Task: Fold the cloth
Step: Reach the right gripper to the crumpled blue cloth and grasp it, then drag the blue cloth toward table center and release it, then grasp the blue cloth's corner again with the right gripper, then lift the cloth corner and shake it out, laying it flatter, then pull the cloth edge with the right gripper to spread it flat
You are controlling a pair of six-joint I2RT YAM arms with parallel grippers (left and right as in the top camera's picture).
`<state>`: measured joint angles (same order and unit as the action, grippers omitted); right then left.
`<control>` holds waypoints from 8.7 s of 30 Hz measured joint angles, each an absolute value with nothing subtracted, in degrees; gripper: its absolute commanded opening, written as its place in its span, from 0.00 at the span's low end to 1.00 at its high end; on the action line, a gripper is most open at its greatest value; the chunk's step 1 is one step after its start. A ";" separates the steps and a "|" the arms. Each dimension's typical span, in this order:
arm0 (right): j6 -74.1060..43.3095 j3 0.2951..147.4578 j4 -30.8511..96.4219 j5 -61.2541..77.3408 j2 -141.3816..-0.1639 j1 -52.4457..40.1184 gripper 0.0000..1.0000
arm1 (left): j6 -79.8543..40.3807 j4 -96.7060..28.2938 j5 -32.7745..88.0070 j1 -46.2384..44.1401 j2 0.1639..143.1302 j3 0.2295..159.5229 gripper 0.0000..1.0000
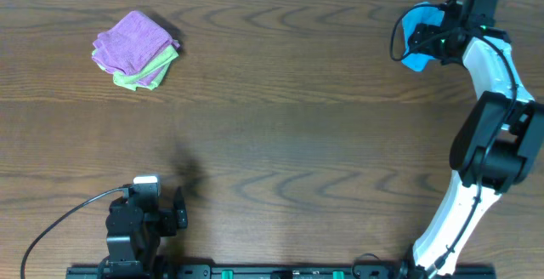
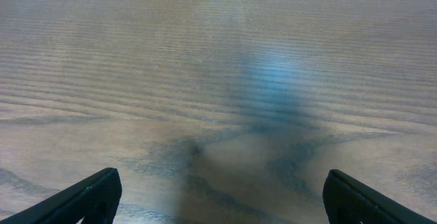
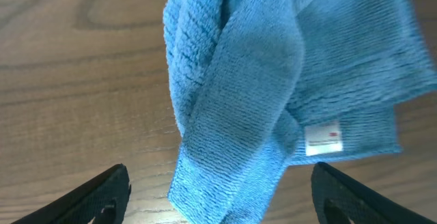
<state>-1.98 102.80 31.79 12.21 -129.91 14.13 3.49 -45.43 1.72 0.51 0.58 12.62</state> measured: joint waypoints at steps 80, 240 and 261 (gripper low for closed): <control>10.98 110.17 57.36 10.52 -108.14 -29.58 0.18 | 3.49 -45.43 1.52 0.51 0.58 12.60 0.95; 14.79 107.04 60.38 10.83 -119.44 -14.92 0.85 | 3.64 -38.68 10.15 0.51 0.58 10.72 0.95; 16.60 106.63 60.51 12.67 -131.20 -14.57 0.75 | 3.64 -38.70 10.15 0.51 0.58 10.72 0.95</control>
